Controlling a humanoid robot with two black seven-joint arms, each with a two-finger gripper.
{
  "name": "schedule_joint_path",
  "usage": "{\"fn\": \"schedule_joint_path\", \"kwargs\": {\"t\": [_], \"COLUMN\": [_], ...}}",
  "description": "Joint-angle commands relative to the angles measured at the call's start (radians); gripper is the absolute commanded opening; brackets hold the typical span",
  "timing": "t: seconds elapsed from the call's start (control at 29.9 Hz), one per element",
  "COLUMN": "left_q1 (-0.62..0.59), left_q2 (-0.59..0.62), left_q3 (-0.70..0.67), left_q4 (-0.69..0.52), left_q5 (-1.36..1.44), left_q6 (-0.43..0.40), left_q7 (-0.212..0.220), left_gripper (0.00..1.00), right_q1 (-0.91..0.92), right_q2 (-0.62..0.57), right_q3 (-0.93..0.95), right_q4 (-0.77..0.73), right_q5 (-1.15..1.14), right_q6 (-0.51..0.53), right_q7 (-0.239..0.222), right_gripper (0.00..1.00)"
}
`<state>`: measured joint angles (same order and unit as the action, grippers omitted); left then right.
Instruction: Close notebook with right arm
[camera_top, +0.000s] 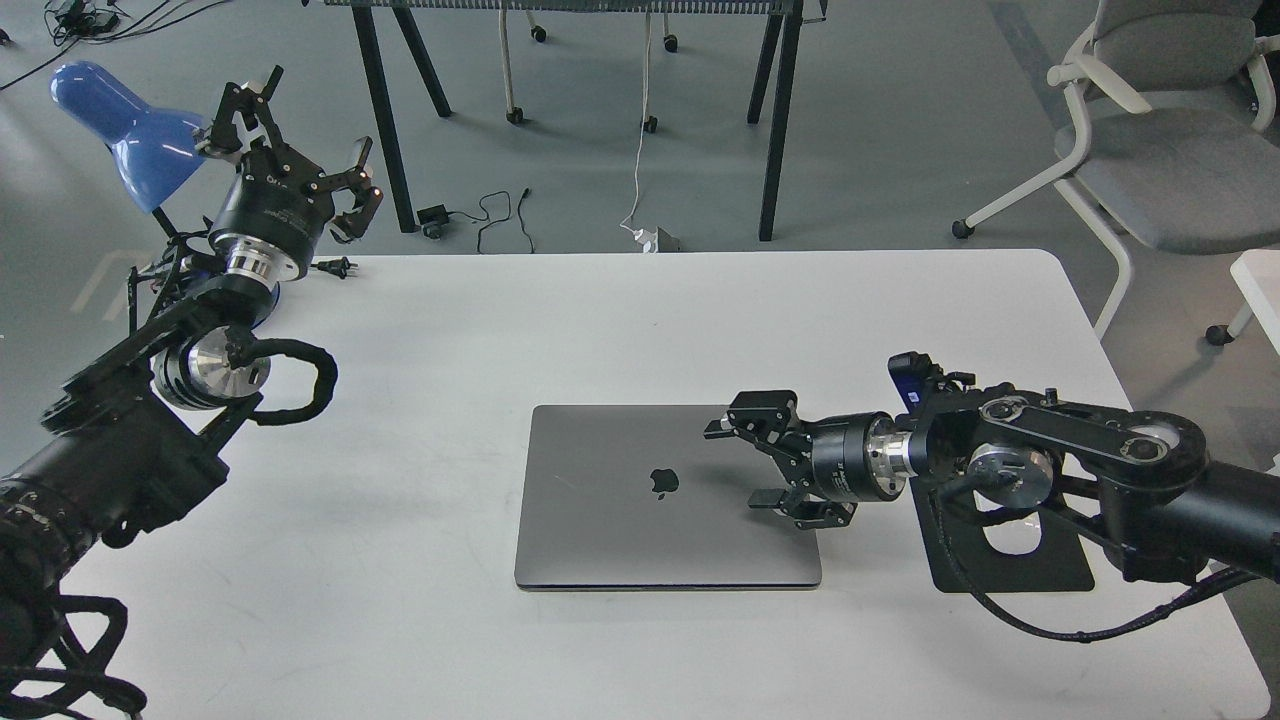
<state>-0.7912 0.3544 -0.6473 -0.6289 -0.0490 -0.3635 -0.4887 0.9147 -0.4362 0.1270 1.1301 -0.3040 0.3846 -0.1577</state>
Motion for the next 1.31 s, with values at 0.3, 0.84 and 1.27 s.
{"fn": "schedule_joint_path", "kwargs": {"t": [0.3, 0.84, 1.27], "left_q1": [0.000, 0.000, 0.000], "left_q2": [0.000, 0.000, 0.000], "left_q3": [0.000, 0.000, -0.002], "left_q4": [0.000, 0.000, 0.000], "left_q5": [0.000, 0.000, 0.000], "left_q6": [0.000, 0.000, 0.000], "left_q7": [0.000, 0.000, 0.000], "left_gripper": [1.00, 1.00, 1.00], "right_q1": [0.012, -0.111, -0.234], "right_q2": [0.085, 0.217, 0.211], "right_q3": [0.635, 1.063, 1.057], "right_q4": [-0.205, -0.274, -0.135], "right_q5": [0.008, 0.150, 0.195], "right_q6": [-0.012, 0.002, 0.049], "right_q7": [0.029, 0.116, 0.115], "right_gripper": [1.00, 1.00, 1.00]}}
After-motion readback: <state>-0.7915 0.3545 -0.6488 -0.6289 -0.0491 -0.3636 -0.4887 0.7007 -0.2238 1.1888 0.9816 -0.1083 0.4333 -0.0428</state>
